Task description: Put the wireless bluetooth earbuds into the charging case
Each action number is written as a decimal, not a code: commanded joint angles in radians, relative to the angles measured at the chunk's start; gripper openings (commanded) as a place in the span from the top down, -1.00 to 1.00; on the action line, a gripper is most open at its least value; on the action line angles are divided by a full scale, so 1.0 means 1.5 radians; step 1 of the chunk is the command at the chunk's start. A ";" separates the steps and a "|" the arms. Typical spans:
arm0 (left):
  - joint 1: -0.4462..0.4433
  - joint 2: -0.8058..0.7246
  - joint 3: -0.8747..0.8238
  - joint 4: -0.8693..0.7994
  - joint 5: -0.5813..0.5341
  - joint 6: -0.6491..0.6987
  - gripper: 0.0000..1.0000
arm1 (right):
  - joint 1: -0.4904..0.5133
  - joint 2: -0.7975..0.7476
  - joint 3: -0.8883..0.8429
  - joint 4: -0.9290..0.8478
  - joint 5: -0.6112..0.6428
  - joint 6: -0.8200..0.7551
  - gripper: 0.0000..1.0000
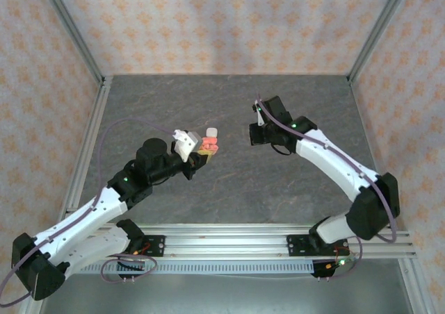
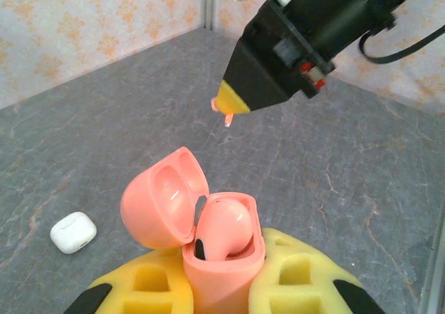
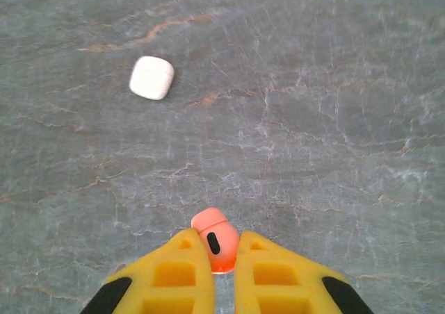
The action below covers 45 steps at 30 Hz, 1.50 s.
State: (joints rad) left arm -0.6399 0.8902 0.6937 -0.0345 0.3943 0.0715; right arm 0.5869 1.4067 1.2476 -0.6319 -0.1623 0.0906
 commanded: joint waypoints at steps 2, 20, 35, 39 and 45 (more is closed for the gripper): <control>-0.003 0.018 0.041 0.026 0.040 -0.012 1.00 | 0.045 -0.070 0.013 -0.022 0.064 -0.067 0.82; -0.003 0.038 0.074 0.068 0.076 -0.066 1.00 | 0.167 -0.193 0.042 0.019 0.115 -0.161 0.85; -0.003 0.049 0.093 0.090 0.122 -0.081 1.00 | 0.252 -0.201 0.058 0.077 0.102 -0.253 0.85; -0.003 0.051 0.097 0.097 0.132 -0.086 1.00 | 0.254 -0.198 0.051 0.085 0.087 -0.269 0.84; -0.004 0.049 0.105 0.101 0.148 -0.091 1.00 | 0.256 -0.197 0.042 0.092 0.077 -0.283 0.84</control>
State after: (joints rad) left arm -0.6415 0.9672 0.8101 0.0731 0.5751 -0.0540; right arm 0.9634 1.1294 1.3003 -0.5289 -0.0338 -0.3019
